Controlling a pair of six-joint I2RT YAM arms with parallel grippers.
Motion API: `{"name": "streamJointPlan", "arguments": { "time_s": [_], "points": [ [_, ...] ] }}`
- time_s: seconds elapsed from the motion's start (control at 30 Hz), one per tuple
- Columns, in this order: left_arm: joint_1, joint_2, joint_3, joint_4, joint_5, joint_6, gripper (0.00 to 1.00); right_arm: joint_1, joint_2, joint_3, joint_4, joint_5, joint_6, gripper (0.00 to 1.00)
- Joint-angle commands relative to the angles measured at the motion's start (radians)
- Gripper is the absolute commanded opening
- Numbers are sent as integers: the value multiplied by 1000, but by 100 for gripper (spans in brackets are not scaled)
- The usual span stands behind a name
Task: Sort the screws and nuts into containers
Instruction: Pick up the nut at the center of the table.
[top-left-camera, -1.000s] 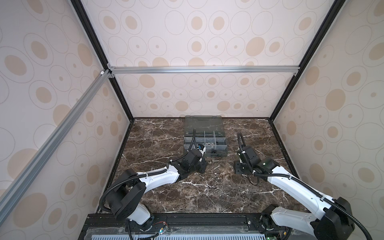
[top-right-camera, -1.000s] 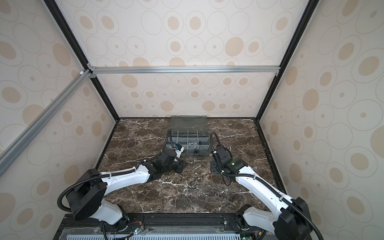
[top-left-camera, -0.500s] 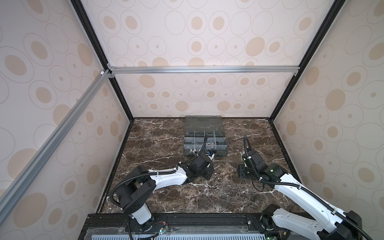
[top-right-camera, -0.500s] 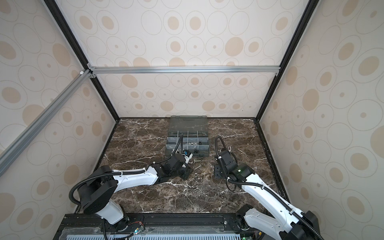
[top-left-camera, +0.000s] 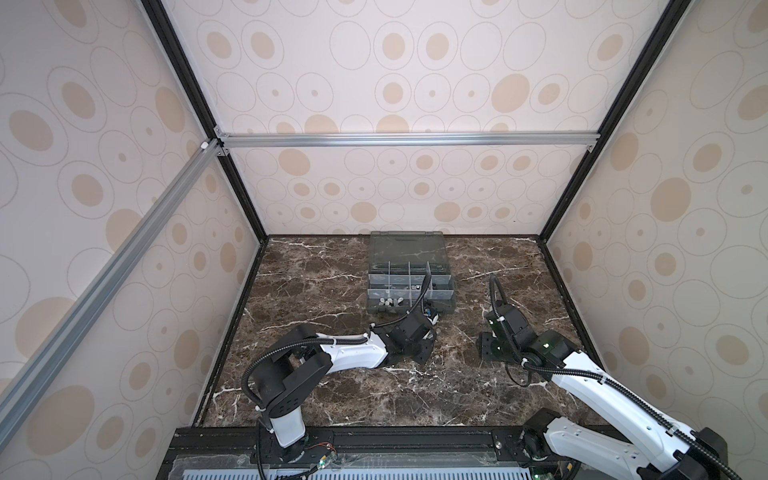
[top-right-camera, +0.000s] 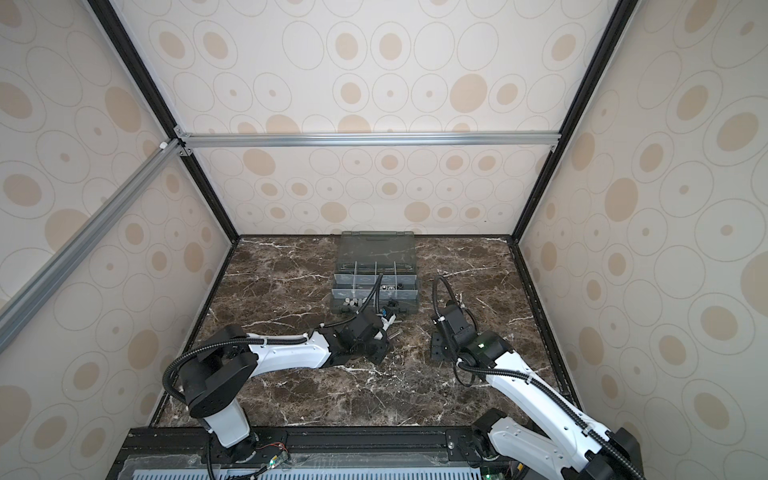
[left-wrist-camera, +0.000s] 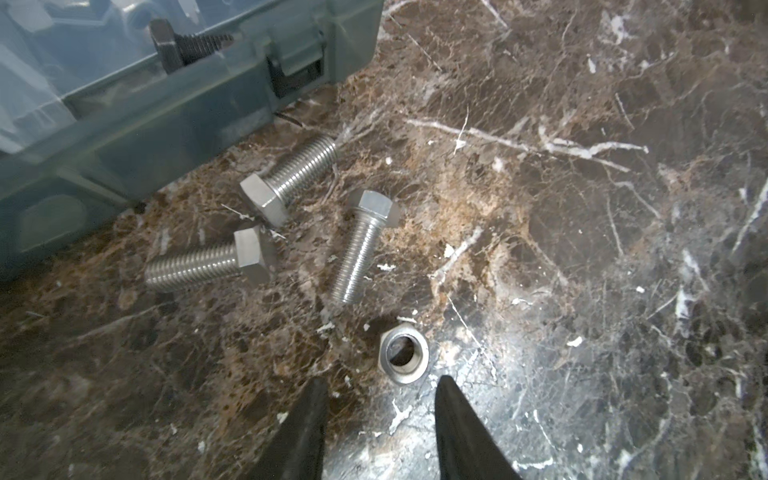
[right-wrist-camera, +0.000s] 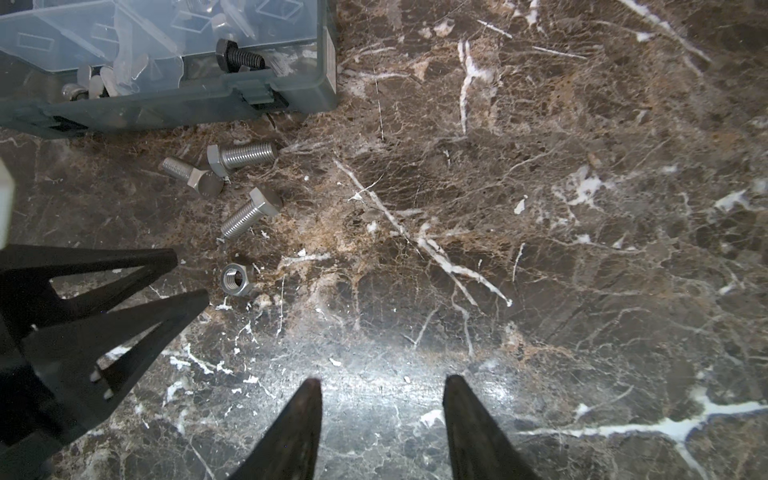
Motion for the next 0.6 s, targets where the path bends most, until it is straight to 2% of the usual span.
{"name": "streamJointPlan", "arguments": {
  "time_s": [0.0,0.57],
  "points": [
    [-14,18,49,-32,-25,35,43,7,-15,-13,-27,20,17,51],
    [-27,128,177,-136,-28,148,46,7,-66,-38,-45,24,25,51]
  ]
}}
